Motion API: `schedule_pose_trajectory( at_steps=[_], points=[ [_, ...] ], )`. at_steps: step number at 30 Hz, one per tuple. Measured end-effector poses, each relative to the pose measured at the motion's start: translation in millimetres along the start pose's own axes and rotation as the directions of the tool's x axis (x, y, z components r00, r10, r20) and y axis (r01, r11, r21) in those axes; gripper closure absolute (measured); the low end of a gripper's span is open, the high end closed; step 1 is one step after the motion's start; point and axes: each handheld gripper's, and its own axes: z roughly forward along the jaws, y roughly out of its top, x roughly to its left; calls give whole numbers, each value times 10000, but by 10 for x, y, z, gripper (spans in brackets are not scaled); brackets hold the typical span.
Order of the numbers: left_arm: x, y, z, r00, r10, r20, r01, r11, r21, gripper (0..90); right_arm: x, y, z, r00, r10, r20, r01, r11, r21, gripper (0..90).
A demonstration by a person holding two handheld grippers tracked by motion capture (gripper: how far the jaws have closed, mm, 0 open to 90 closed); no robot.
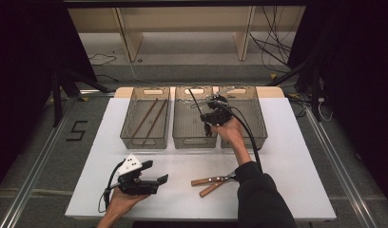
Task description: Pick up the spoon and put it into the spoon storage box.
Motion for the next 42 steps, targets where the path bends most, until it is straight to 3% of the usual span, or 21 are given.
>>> schedule_pose_trajectory(
  at_steps=[10, 15, 20, 24, 28, 33, 37, 40, 42],
  points=[
    [-1, 0, 1, 10000, -22, 17, 22, 10000, 12, 161, -20, -58, 60, 9998, 160, 146, -166, 9991, 399, 852],
    [-1, 1, 3, 10000, -13, 25, 13, 10000, 8, 162, -6, -44, 25, 9998, 136, 140, -142, 9989, 451, 677],
    [-3, 0, 5, 10000, -14, 33, 14, 10000, 14, 161, 18, -23, -95, 9998, -93, -159, 96, 9998, 185, 588],
    [-2, 0, 3, 10000, -26, 33, 26, 10000, 13, 161, 70, -37, -210, 9976, -600, -347, 599, 9982, -23, 529],
    [-2, -2, 7, 9998, -188, 46, 189, 9998, -74, 161, 145, -100, -316, 9918, -1182, -493, 1185, 9930, 21, 481],
    [2, -2, 6, 9999, -82, 61, 82, 10000, 8, 161, 208, -224, -466, 9838, -1631, -737, 1631, 9866, -59, 435],
    [1, -1, 7, 10000, -83, 54, 83, 10000, 1, 161, 255, -335, -571, 9742, -2112, -791, 2115, 9774, -55, 390],
    [0, -3, 7, 10000, -78, 50, 78, 10000, 1, 161, 295, -436, -647, 9594, -2659, -938, 2670, 9637, -7, 375],
    [-1, -4, 11, 9999, -119, 47, 119, 9999, -17, 161, 321, -507, -697, 9544, -2800, -1038, 2817, 9595, 19, 367]
  ],
)
